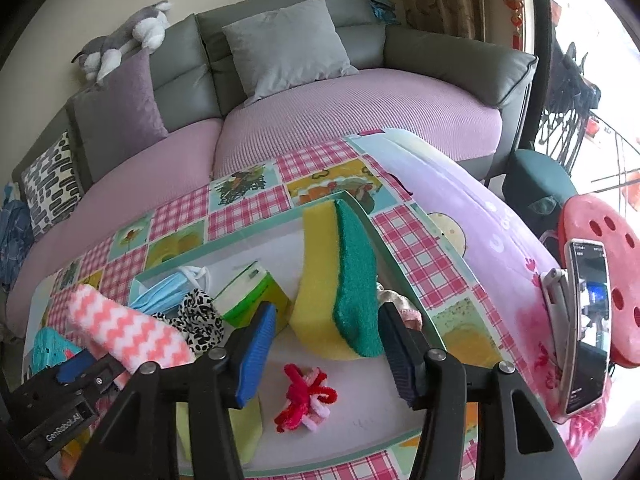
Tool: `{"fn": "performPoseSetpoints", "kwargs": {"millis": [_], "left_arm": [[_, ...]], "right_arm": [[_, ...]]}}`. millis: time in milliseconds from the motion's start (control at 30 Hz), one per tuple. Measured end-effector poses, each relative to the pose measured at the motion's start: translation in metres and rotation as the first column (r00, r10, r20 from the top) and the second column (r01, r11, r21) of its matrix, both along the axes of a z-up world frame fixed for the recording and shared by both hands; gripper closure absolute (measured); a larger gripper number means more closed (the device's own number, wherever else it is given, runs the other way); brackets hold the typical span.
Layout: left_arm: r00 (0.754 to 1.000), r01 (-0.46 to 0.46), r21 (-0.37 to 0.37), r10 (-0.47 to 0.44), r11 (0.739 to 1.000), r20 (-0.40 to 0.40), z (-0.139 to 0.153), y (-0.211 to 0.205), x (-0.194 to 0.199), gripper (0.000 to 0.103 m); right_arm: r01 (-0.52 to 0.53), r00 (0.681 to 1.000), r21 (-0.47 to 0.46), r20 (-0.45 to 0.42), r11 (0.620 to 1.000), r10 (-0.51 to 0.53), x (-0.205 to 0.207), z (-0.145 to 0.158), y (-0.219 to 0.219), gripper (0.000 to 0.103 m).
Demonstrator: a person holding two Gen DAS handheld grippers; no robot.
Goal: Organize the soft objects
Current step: 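Carry the sponge and pink knit cloth into the tray and open both tools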
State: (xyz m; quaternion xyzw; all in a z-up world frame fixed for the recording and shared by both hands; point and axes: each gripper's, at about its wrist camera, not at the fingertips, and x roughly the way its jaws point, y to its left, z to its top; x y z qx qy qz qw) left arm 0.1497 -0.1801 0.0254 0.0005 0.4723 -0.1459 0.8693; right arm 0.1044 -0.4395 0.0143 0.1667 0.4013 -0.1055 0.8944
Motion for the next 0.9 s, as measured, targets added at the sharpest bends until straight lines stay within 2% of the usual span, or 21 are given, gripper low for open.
{"fn": "performPoseSetpoints", "kwargs": {"millis": [467, 700, 767, 833, 900], "left_arm": [[0.995, -0.087, -0.031, 0.088, 0.996, 0.036, 0.024, 0.030, -0.015, 0.039], [0.990, -0.142, -0.021, 0.142, 0.990, 0.018, 0.020, 0.040, -0.011, 0.034], [0.986, -0.167, -0.014, 0.167, 0.986, 0.005, 0.015, 0.043, -0.008, 0.030], [0.978, -0.208, 0.009, 0.208, 0.978, 0.006, 0.011, 0.047, -0.007, 0.010], [0.966, -0.257, 0.052, 0.257, 0.965, 0.015, 0.006, 0.053, -0.006, 0.008]], "right_arm": [[-0.013, 1.000, -0.023, 0.005, 1.000, 0.013, -0.010, 0.015, 0.003, 0.043], [-0.014, 0.999, -0.011, -0.033, 1.000, 0.013, -0.010, 0.012, 0.002, 0.043], [-0.017, 0.999, -0.014, -0.051, 1.000, 0.016, -0.009, 0.009, 0.002, 0.034], [-0.015, 0.998, -0.018, -0.063, 1.000, 0.014, -0.009, 0.007, 0.003, 0.016], [-0.008, 0.997, -0.031, -0.079, 0.999, 0.005, -0.008, 0.005, 0.003, 0.008]]}}
